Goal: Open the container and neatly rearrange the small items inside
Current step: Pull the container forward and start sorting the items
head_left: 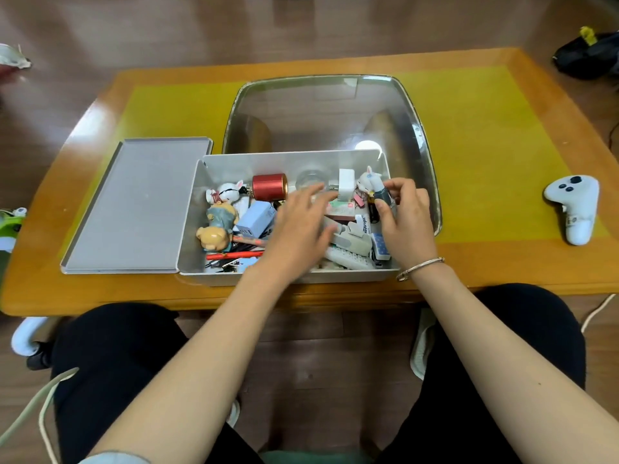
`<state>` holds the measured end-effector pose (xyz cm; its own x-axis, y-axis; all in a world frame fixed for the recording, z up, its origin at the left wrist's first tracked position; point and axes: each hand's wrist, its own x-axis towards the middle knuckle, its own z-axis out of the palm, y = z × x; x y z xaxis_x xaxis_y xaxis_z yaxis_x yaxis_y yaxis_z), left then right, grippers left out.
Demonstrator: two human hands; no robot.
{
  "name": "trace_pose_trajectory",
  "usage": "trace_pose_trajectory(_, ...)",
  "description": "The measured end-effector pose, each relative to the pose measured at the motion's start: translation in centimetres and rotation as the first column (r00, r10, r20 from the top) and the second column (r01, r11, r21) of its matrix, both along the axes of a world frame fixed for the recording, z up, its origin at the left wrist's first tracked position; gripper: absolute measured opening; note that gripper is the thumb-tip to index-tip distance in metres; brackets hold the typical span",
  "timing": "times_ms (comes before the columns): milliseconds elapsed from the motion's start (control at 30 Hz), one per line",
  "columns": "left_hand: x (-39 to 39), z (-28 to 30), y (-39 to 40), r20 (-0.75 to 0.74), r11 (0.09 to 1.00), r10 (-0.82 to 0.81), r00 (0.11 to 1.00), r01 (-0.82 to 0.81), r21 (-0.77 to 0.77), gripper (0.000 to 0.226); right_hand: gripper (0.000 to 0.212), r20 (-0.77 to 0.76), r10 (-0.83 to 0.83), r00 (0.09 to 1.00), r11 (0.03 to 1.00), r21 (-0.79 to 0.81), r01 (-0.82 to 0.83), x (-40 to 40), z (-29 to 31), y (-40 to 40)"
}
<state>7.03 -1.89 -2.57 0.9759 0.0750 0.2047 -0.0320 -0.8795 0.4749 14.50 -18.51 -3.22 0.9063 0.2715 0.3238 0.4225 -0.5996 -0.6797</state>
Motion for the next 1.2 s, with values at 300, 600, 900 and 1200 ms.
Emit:
trace_pose_trajectory(300, 5.9, -2.3, -3.1, -0.204, 0.964, -0.144, 0.968, 0.184, 0.190, 0.069, 0.025, -0.043, -0.025, 0.999, 0.998, 0.055, 0.027, 0.3, -0.4, -0.2)
trace_pose_trajectory(600, 5.0, -1.4, -1.3, -0.537, 0.936, -0.065, 0.841, 0.238, 0.259, 0.094, 0.024, -0.046, 0.003, 0.999, 0.999, 0.032, -0.001, 0.3, -0.3, -0.1)
trace_pose_trajectory(900, 1.7, -0.5, 1.7, -0.384, 0.935, 0.075, 0.920, 0.069, 0.348, 0.058, 0.024, -0.055, 0.002, 0.999, 1.000, 0.018, -0.001, 0.4, -0.2, 0.0)
trace_pose_trajectory(1200, 2.7, 0.9, 0.5, -0.093, 0.901, 0.227, 0.969, -0.173, 0.397, 0.047, 0.024, -0.042, -0.031, 0.999, 0.997, 0.064, 0.033, 0.4, -0.5, 0.0)
